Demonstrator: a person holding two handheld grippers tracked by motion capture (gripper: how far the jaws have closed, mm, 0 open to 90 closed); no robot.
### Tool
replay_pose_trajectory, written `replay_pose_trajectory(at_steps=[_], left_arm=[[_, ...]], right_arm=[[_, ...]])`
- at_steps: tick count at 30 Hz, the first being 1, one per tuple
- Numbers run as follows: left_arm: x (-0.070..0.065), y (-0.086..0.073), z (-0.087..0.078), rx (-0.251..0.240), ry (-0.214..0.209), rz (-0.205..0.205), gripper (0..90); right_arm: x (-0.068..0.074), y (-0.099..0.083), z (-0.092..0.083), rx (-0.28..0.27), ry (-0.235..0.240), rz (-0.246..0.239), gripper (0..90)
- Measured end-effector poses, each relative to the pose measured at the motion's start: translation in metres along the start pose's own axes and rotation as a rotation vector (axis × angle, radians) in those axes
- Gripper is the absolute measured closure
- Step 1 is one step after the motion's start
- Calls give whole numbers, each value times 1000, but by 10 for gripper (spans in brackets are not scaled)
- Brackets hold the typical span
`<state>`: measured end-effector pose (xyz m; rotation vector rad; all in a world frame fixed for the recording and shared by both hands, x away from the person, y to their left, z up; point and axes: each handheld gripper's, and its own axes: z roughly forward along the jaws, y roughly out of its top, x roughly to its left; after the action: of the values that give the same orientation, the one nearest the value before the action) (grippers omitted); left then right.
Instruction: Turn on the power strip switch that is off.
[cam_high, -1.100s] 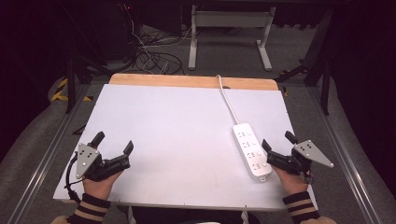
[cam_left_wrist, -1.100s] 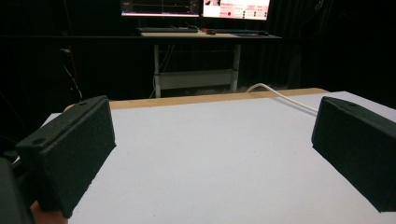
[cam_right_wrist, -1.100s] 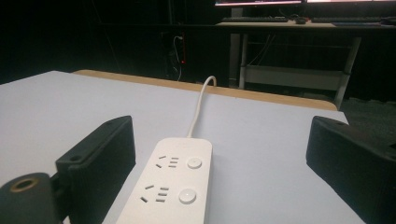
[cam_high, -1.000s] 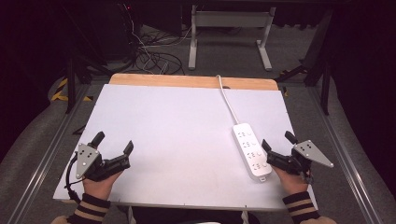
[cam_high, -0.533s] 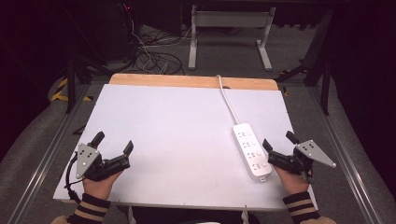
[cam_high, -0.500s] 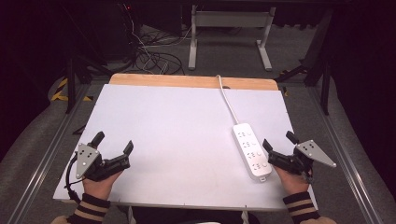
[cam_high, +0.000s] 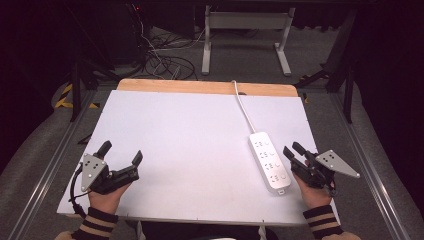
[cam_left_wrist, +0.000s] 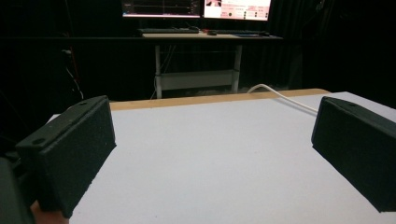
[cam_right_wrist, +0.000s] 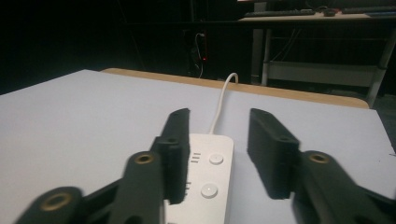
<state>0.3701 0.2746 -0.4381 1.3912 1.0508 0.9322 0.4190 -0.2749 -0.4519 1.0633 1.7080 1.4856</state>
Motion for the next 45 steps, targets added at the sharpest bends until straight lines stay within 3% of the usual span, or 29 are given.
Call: replay_pose_trajectory(at_steps=[4,7,14,20,24,28,34,38,41,45], left_arm=[[0,0,0,1,-1,0,4],[0,0,0,3,1,0,4],[0,0,0,6,4,3,5],[0,0,-1,3,12,8,4],[1,-1,-2,8,14,5,5],[2,-1,-2,7,15,4,5],[1,-1,-1,10,12,8,4],[1,-1,-1,10,12,7,4],[1,-1,-1,9,10,7,5],[1,-1,-1,9,9,8,4]], right_arm=[[-1,0,0,11,43,18,900],[-2,1,0,16,17,39,900],[-4,5,-1,44,14,15,900],[-8,22,-1,38,12,45,900],[-5,38,5,58,8,41,900],[2,53,16,114,1,43,900],[8,63,41,239,51,72,900],[17,68,57,305,52,1,900],[25,73,70,346,46,-25,900],[28,72,91,457,-1,-70,900]])
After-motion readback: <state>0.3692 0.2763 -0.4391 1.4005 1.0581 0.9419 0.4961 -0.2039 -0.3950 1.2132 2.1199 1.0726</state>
